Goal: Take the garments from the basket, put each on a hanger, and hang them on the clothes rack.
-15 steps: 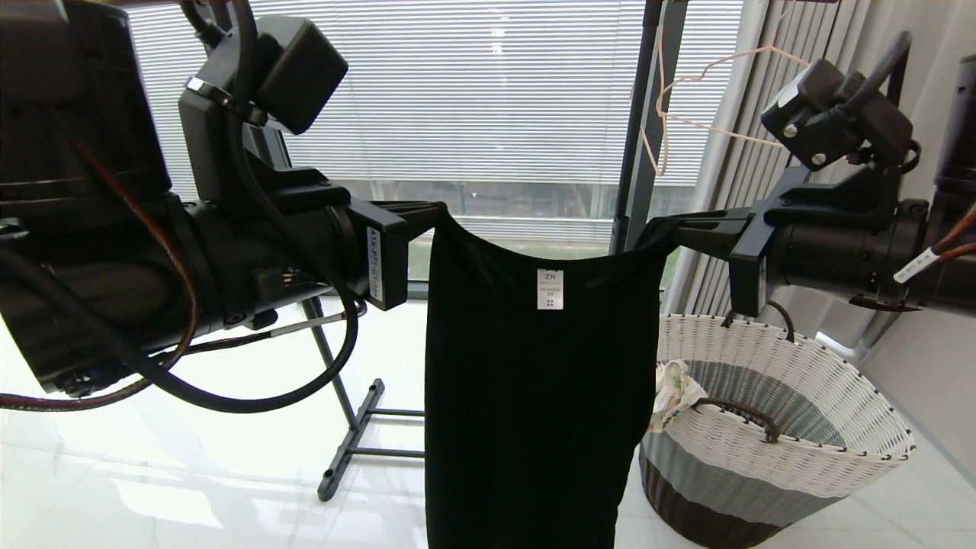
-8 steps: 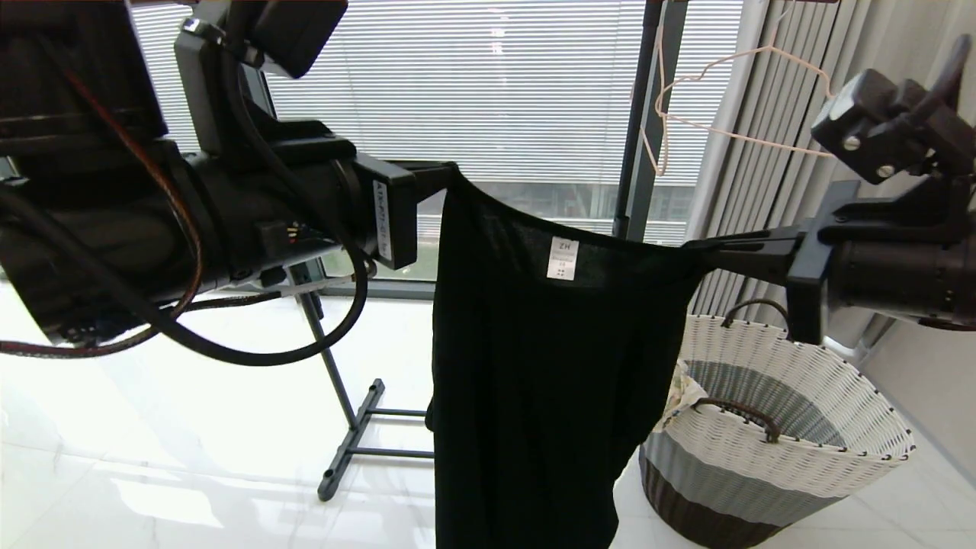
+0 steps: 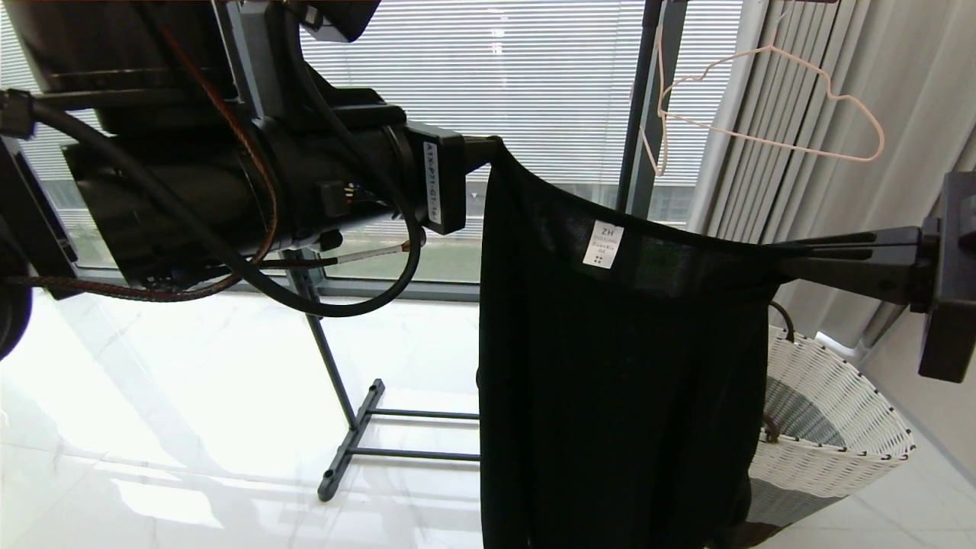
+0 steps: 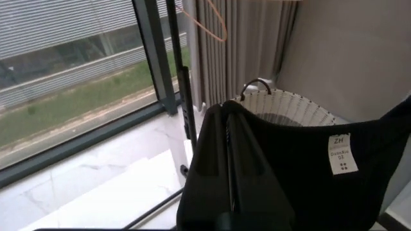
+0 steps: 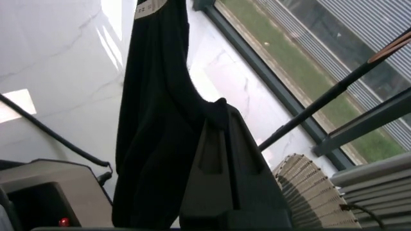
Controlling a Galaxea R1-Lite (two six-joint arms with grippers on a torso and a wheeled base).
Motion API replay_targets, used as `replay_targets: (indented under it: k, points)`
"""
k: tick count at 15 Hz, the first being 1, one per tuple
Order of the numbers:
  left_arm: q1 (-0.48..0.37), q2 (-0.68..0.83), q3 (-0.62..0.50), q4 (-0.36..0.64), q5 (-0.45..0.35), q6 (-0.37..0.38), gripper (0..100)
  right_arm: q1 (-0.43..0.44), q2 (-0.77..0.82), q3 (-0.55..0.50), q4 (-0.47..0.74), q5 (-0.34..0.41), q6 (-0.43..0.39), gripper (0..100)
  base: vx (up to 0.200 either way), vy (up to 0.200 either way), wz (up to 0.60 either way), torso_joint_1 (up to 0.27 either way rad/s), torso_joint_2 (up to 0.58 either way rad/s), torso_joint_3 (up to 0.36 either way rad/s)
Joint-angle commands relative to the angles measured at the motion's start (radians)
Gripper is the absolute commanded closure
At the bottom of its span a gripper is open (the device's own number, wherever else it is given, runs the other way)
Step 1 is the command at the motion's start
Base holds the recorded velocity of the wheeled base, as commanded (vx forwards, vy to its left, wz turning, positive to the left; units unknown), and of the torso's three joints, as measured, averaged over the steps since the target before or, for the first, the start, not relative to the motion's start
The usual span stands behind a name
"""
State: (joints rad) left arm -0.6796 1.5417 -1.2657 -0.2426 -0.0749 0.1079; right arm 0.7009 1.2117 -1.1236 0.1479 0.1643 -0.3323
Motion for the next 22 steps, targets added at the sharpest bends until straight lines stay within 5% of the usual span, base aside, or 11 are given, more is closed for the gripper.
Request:
replay_targets:
  k: [1, 3, 10, 20, 21, 22]
  points:
    - [-0.032, -0.018, 0.022, 0.006, 0.047, -0.057, 100, 0.000, 0.048, -0.024, -0.030, 0.000, 0.001, 100, 0.000, 0.000, 0.00, 0.000, 0.00, 0.000]
    - [-0.092, -0.043, 0.078, 0.012, 0.187, -0.093, 100, 0.000, 0.138, -0.077, -0.099, 0.000, 0.001, 100, 0.000, 0.000, 0.00, 0.000, 0.00, 0.000]
    - [-0.224, -0.127, 0.198, 0.132, 0.276, -0.097, 100, 0.000, 0.365, -0.351, -0.128, 0.000, 0.003, 100, 0.000, 0.000, 0.00, 0.000, 0.00, 0.000]
    - [-0.160, -0.127, 0.213, 0.146, 0.287, 0.009, 100, -0.001, 0.335, -0.343, -0.062, -0.005, 0.026, 100, 0.000, 0.000, 0.00, 0.000, 0.00, 0.000]
    - [-0.150, -0.126, 0.213, 0.146, 0.305, 0.009, 100, -0.001, 0.324, -0.341, -0.033, -0.003, 0.027, 0, 0.000, 0.000, 0.00, 0.000, 0.00, 0.000]
    - [-0.146, -0.124, 0.212, 0.144, 0.311, 0.009, 100, -0.001, 0.315, -0.331, -0.028, -0.003, 0.026, 0, 0.000, 0.000, 0.00, 0.000, 0.00, 0.000]
